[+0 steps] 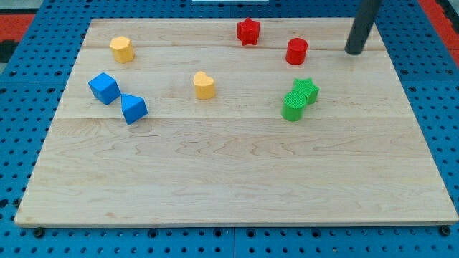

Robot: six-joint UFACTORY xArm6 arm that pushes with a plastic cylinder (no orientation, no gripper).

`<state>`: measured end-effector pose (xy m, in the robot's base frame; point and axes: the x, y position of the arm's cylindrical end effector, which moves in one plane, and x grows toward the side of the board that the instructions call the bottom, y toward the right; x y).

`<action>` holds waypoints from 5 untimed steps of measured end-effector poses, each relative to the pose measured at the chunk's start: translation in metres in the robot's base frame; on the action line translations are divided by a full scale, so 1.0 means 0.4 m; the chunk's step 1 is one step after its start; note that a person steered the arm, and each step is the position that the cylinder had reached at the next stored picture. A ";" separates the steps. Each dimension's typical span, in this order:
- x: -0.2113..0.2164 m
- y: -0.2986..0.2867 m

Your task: Push the red circle diagonally to the top left of green star

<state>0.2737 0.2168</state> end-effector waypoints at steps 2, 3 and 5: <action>0.067 -0.228; 0.038 -0.239; -0.040 -0.331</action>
